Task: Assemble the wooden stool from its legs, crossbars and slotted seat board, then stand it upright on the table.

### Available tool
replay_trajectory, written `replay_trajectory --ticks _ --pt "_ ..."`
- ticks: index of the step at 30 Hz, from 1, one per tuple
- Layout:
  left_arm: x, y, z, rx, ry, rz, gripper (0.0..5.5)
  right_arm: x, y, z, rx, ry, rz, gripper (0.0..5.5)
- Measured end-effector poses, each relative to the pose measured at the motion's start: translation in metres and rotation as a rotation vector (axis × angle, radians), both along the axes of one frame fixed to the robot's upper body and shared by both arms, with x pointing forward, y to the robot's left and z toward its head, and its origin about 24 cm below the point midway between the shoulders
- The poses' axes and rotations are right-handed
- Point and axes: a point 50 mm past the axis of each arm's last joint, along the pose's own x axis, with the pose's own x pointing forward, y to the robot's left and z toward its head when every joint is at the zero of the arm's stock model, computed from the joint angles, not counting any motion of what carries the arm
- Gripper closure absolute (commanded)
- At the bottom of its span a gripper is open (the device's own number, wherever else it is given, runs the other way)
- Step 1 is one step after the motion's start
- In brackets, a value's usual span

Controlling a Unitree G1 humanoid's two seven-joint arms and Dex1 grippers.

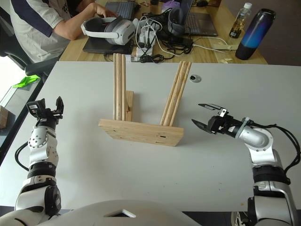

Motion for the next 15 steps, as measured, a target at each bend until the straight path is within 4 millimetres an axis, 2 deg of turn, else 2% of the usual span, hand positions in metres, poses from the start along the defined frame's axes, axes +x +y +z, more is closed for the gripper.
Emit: replay_trajectory --ticks 2,5,8,10,12,15 --pt "-0.002 0.002 -0.002 0.020 0.000 0.026 1.44 -0.008 0.002 0.003 -0.050 -0.133 0.078 1.40" --pt "-0.007 0.005 -0.014 0.015 0.050 0.066 1.00 -0.014 0.013 0.008 -0.105 -0.295 0.220 1.34" --pt "-0.011 0.003 -0.026 -0.009 0.095 0.080 0.51 0.003 0.036 0.009 -0.152 -0.400 0.281 1.34" --pt "-0.009 0.002 -0.026 -0.014 0.096 0.077 0.16 0.017 0.046 0.012 -0.175 -0.467 0.281 1.34" --pt "-0.005 -0.001 -0.026 -0.018 0.095 0.068 0.11 0.031 0.058 0.012 -0.199 -0.538 0.299 1.34" --pt "-0.005 -0.008 -0.030 -0.033 0.103 0.057 0.11 0.042 0.070 0.010 -0.206 -0.614 0.357 1.34"
